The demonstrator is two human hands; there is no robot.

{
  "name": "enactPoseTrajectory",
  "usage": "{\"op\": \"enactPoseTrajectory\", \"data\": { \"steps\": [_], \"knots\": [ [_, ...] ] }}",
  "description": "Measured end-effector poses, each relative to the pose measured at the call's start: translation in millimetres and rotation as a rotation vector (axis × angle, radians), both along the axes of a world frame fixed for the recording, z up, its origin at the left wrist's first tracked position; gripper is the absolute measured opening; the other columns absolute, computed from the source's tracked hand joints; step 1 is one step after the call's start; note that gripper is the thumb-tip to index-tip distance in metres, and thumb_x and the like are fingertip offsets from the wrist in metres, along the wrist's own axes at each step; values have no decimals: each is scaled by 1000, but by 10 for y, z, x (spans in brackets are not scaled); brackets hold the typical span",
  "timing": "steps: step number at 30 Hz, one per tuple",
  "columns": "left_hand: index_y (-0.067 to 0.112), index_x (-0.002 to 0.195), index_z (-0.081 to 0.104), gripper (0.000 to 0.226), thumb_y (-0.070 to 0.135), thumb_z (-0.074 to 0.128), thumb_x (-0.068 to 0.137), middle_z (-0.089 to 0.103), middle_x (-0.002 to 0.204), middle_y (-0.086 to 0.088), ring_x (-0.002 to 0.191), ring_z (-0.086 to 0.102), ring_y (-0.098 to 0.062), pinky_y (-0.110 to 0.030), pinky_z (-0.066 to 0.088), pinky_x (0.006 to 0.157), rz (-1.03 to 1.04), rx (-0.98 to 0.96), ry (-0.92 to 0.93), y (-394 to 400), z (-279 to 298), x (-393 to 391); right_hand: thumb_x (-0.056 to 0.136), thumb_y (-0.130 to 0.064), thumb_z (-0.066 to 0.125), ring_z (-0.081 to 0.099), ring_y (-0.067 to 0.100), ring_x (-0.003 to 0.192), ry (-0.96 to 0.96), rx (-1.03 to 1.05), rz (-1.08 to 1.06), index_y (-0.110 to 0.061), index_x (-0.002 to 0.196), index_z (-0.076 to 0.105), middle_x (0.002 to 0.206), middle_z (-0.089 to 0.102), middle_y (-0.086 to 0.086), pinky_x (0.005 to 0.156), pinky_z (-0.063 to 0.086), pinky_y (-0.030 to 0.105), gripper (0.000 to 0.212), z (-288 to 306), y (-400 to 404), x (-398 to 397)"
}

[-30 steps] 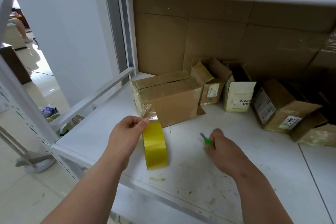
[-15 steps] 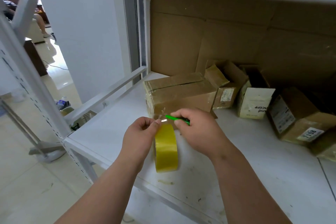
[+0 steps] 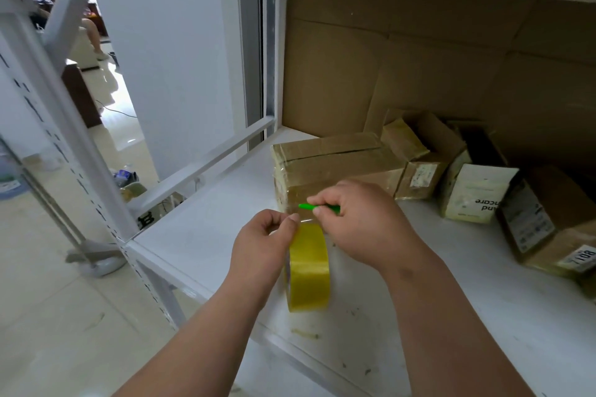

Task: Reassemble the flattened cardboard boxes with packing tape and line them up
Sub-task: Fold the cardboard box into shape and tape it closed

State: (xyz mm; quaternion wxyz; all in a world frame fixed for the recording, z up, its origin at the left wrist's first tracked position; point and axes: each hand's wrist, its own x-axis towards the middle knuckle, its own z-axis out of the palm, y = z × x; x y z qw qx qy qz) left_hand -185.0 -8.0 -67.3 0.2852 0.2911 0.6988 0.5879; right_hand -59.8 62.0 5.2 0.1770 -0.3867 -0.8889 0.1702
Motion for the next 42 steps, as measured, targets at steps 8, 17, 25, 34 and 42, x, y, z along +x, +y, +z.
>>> {"op": "enactPoseTrajectory", "data": {
  "steps": [8,17,25,34,42],
  "knots": [
    [11,79,67,24,32,67,90,64,69,-2,59,52,-6,-27,41,61,-14,3,21,16,2,-2,97,-28,54,58,18,102,-119,33,35,-29,119,70,112,62,-2,84,50,33,27,-54,73,-178],
    [5,80,60,32,33,65,92,61,72,2,64,52,-7,-25,39,60,-23,-31,49,43,-15,-49,94,-26,57,62,21,102,-163,46,-22,-28,115,72,113,67,-2,85,52,32,25,-11,152,-124],
    [9,70,61,27,25,66,93,74,96,4,99,64,3,-27,46,75,-22,19,-59,82,-37,-71,96,-28,52,61,16,99,-175,13,-103,-32,114,70,111,68,-9,78,49,30,26,-115,223,82],
    [8,76,62,24,27,70,89,58,68,-2,67,52,-17,-35,44,67,-5,6,-69,88,-15,-50,96,-27,53,59,18,107,-204,-259,-291,-34,121,59,119,63,-6,92,46,33,26,-681,338,445],
    [13,73,66,17,18,67,89,68,86,-14,77,58,-22,-39,48,72,-11,31,-101,49,5,-40,93,-35,60,56,15,110,114,-294,-331,-33,105,69,114,59,-12,99,44,37,16,-821,204,325]
  ]
}}
